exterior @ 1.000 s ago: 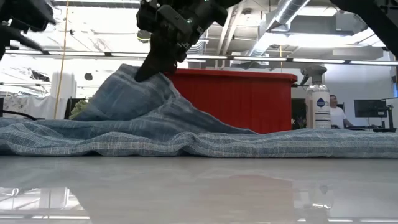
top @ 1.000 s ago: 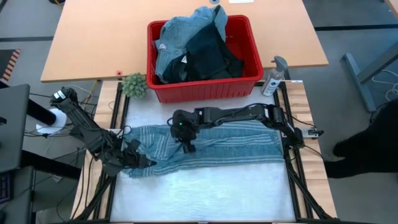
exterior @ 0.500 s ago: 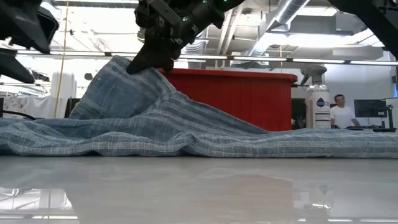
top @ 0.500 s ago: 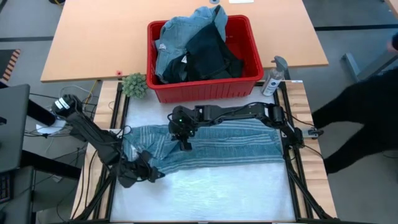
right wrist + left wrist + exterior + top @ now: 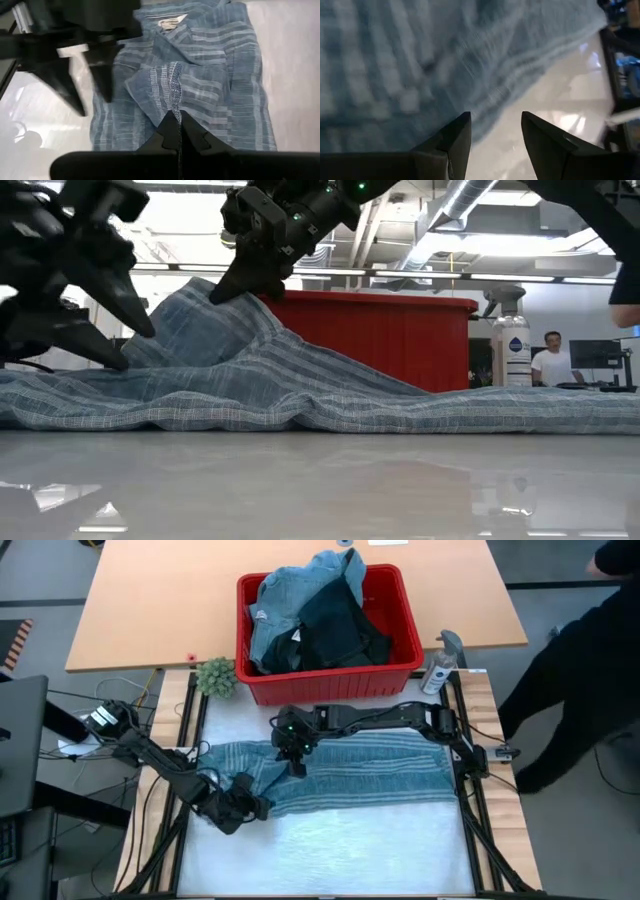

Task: Fold Laundry from Bin
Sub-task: Fold the blue polo shirt

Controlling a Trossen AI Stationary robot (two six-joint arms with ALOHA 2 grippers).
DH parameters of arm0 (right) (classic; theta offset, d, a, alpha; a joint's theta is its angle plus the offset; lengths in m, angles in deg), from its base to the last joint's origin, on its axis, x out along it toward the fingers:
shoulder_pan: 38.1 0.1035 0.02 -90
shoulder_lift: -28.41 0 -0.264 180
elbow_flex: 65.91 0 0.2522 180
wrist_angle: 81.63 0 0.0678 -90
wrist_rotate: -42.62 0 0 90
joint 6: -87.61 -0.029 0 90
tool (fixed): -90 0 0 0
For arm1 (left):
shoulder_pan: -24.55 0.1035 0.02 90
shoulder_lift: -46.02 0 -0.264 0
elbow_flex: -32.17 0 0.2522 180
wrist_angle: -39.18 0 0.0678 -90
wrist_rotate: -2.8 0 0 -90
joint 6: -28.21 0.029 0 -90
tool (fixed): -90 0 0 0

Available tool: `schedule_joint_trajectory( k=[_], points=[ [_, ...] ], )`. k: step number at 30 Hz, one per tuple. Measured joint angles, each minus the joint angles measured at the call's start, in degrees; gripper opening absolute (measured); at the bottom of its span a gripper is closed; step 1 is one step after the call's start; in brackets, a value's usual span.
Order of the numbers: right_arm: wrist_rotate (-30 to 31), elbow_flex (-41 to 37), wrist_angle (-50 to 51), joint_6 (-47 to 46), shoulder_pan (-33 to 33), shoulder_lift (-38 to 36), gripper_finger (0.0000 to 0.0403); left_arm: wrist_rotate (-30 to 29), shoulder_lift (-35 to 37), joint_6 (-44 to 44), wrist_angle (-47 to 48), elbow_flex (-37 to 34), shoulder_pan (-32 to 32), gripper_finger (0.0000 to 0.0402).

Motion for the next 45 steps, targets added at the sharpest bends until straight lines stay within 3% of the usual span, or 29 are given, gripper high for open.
schedule_joint_trajectory(
  k=[6, 14, 20, 24, 31, 41, 45],
  points=[
    [-0.04, 0.00, -0.27, 0.02, 0.83, 0.00, 0.0019, -1.31, -0.02, -3.05, 7.44, -0.02, 2.05, 0.0162],
    [-5.43, 0.02, 0.57, 3.60, 2.03, 0.00, 0.0019, -1.95, -0.02, -2.47, 7.50, -0.02, 3.70, 0.0162],
    [-6.25, 0.04, 8.02, 9.62, 3.99, 0.00, 0.0019, -0.63, -0.02, -2.95, 7.29, -0.02, 3.16, 0.0162],
    [-6.14, 0.04, 12.01, 12.58, 4.76, 0.00, 0.0019, 3.33, 0.18, -2.46, 6.81, -0.02, 2.61, 0.0162],
    [-6.14, -0.33, 16.67, 17.33, 5.72, 0.37, 0.0019, 17.59, 5.60, 2.92, 6.59, -0.02, 2.24, 0.0162],
    [-6.10, -2.47, 15.26, 17.68, 7.27, 2.57, 0.0037, 17.72, 14.36, 3.27, 11.00, -0.02, 2.06, 0.0162],
    [-6.10, -1.99, 17.87, 17.25, 7.22, 2.58, 0.0070, 18.00, 17.92, 3.04, 13.09, -0.02, 1.11, 0.0162]
  ],
)
